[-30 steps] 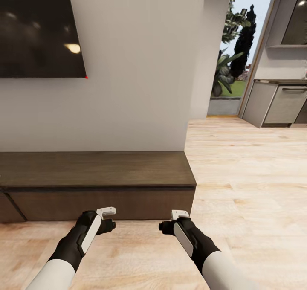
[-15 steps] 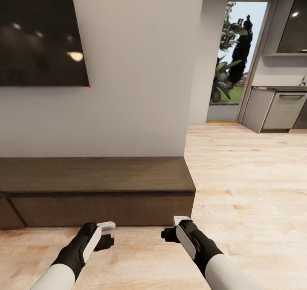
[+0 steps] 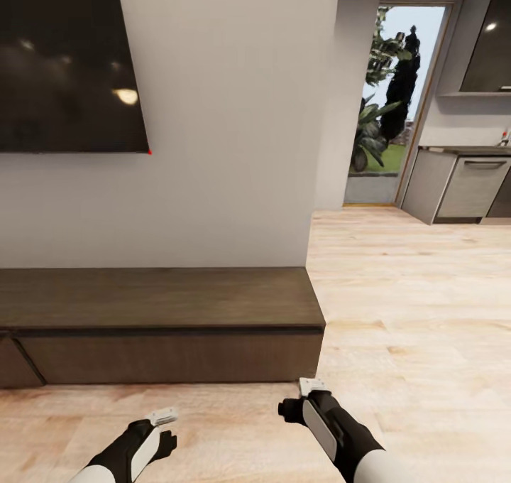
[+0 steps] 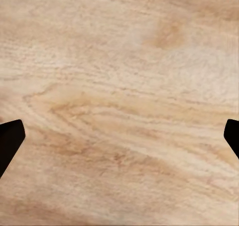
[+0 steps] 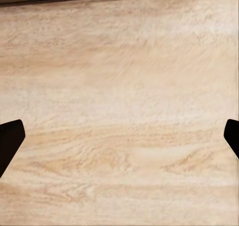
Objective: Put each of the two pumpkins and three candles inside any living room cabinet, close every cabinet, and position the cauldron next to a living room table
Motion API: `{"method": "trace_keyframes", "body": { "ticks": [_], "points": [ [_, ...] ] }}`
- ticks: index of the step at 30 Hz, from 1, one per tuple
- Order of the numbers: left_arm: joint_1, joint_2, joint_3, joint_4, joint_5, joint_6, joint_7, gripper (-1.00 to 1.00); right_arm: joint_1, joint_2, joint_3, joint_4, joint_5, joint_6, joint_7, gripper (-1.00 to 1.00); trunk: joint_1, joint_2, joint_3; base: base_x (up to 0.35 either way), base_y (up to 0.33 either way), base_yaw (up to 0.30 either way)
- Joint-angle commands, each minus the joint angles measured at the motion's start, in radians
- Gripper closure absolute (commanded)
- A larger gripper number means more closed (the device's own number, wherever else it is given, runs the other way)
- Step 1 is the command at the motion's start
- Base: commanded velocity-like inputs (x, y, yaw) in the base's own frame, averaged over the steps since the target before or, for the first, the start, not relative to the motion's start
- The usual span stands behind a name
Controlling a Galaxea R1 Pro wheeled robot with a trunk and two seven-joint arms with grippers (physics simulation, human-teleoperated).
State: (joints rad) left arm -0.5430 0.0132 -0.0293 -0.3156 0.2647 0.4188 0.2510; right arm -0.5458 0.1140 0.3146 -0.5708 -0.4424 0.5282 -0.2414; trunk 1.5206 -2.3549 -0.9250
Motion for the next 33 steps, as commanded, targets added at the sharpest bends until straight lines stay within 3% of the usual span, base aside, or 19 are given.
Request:
{"method": "trace_keyframes", "body": {
  "ticks": [1, 4, 9, 16, 33],
  "points": [
    [0.0, 0.004, 0.0, 0.027, 0.0, -0.032, 0.0, -1.0, 0.007, -0.004, 0.0, 0.001, -0.001, -0.019, 0.001, -1.0, -0.004, 0.007, 0.003, 0.0, 0.0, 0.0],
    [0.0, 0.011, -0.001, 0.081, 0.0, -0.092, -0.001, -1.0, 0.016, -0.008, 0.0, 0.003, -0.001, -0.042, 0.002, -1.0, -0.015, 0.028, 0.013, 0.0, 0.0, 0.0],
    [0.0, 0.019, -0.003, 0.106, 0.0, -0.119, -0.001, -1.0, 0.035, -0.01, 0.0, 0.029, -0.001, -0.057, 0.003, -1.0, -0.035, 0.063, 0.028, 0.0, 0.0, 0.0],
    [0.001, 0.022, -0.004, 0.111, 0.001, -0.124, -0.001, -1.0, 0.053, -0.011, -0.001, 0.061, -0.001, -0.092, 0.002, -1.0, -0.061, 0.112, 0.05, 0.0, 0.0, 0.0],
    [0.004, 0.024, -0.004, 0.114, 0.001, -0.126, -0.002, -1.0, 0.055, -0.011, -0.002, 0.087, -0.001, -0.097, 0.004, -1.0, -0.127, 0.231, 0.104, 0.0, 0.0, 0.0]
  ]
}}
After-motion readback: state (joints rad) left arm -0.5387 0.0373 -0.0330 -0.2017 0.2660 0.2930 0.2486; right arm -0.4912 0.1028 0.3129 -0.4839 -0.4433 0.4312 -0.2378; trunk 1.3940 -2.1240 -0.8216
